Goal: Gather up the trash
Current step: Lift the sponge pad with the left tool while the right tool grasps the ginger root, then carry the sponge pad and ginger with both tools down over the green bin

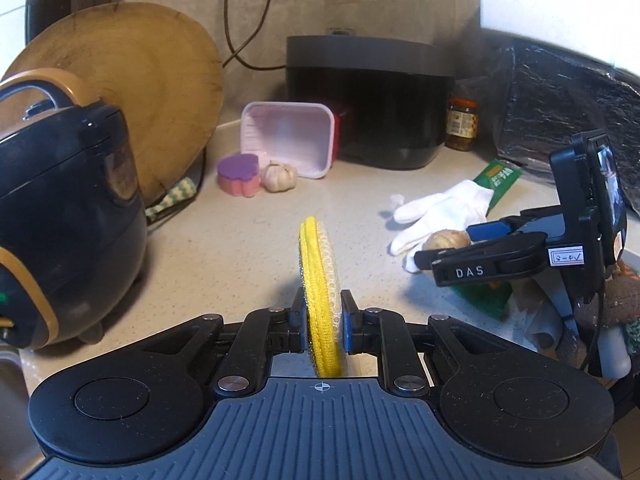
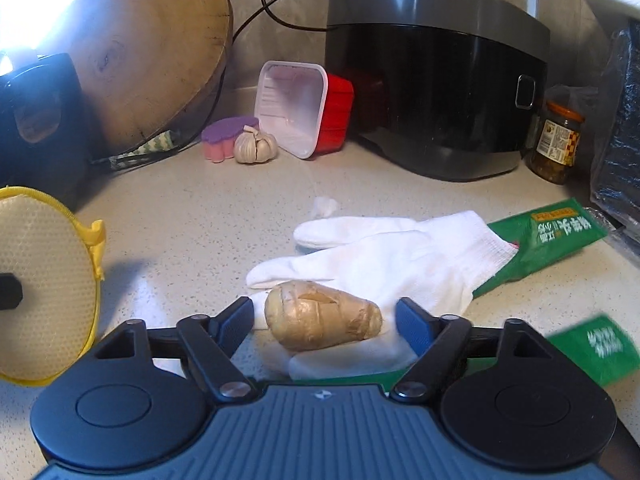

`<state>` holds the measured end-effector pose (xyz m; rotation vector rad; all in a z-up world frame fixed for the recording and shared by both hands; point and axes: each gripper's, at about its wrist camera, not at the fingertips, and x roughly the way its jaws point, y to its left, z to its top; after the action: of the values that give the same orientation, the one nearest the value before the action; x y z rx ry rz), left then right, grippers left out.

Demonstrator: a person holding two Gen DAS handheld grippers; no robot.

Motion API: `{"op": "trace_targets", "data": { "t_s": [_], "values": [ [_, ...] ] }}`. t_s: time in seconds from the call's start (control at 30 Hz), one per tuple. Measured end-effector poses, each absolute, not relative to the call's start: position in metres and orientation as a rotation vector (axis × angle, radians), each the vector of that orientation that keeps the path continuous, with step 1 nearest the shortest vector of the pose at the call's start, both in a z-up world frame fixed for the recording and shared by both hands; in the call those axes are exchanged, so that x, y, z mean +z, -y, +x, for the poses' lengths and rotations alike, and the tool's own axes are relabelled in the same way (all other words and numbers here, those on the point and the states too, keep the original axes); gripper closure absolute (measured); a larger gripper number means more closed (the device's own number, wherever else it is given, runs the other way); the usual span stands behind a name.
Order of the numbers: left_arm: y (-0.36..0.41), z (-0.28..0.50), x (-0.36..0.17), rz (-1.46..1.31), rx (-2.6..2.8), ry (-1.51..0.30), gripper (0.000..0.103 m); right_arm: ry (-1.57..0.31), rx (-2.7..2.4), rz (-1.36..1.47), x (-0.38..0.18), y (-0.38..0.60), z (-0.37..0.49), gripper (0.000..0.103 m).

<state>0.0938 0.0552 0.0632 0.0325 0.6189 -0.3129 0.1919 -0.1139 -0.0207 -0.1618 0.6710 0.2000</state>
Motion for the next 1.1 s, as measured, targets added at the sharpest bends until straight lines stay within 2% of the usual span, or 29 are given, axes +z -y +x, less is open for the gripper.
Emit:
{"op": "trace_targets", "data": {
  "t_s": [0.47,0.77,0.9,1.1],
  "values": [
    [-0.038,0.075,0.075,0.068,-0.287,-0.591,0.084,-0.481,0.342,-0.149,0.029,0.11,0.126,0.042],
    [0.041,0.027,0.083,0.105,-0.473,-0.513,0.084,-0.328,0.19,-0.096,0.046,0.183,0.043,0.042],
    [0.091,0.0,0.065,0.107,-0.608,-0.517,0.084,-0.293,0.036,-0.105,0.034,0.229,0.008,0.042],
    [0.162,-0.022,0.009,0.049,-0.803,-0.682,0.084,-0.399,-0.11,-0.058,-0.006,0.291,-0.026,0.042]
  ]
}}
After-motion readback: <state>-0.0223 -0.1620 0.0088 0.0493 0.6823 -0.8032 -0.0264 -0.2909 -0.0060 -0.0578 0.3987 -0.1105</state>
